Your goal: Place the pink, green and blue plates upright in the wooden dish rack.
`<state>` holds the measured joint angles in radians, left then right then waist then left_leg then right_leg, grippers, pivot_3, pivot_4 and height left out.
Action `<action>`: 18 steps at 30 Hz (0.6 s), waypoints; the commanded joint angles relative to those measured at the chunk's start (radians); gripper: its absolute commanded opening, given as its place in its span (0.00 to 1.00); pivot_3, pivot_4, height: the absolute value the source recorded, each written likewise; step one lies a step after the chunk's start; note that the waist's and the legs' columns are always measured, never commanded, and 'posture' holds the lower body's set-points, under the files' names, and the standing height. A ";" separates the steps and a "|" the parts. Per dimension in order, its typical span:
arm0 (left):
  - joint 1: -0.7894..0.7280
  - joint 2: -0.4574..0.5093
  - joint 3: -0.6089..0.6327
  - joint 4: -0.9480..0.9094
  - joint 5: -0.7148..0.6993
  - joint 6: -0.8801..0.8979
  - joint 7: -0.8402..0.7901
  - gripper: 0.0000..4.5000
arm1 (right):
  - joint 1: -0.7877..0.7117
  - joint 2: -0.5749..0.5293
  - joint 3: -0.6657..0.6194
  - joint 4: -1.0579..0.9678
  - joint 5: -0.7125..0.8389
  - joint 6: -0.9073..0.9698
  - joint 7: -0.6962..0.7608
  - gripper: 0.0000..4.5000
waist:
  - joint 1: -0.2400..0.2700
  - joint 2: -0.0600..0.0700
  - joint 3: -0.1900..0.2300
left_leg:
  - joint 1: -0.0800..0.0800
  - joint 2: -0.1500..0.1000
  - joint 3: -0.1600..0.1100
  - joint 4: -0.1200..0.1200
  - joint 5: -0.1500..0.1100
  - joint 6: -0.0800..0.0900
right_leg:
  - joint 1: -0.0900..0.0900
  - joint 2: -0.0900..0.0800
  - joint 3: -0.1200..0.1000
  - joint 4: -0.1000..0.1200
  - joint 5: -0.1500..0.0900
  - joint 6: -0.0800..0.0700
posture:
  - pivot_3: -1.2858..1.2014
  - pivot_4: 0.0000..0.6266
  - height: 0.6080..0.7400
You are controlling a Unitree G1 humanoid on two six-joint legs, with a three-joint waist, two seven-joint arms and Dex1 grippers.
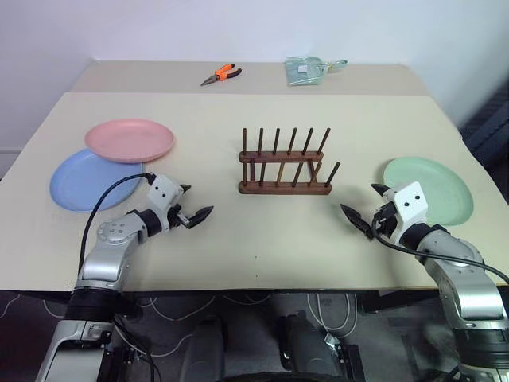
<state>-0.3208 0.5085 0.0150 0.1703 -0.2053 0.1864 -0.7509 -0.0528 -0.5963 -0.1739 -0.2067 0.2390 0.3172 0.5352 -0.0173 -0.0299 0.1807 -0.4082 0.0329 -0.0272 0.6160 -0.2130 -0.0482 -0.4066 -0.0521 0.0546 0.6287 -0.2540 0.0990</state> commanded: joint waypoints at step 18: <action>-0.381 -0.099 -0.191 0.499 0.106 -0.181 -0.282 0.99 | -0.006 0.031 -0.028 -0.088 0.004 -0.008 -0.039 0.99 | 0.006 0.000 0.000 | -0.001 -0.001 0.000 0.001 0.000 0.000 | 0.001 0.001 0.000 0.000 0.000 0.000 | 0.52 0.24 0.94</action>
<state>-0.6635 0.4224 -0.1599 0.5979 -0.1267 0.0526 -1.0171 -0.0710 -0.5697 -0.1723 -0.2482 0.2488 0.3209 0.5173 -0.0116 -0.0300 0.1806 -0.4093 0.0323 -0.0275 0.6174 -0.2130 -0.0481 -0.4059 -0.0515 0.0544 0.6283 -0.2540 0.0996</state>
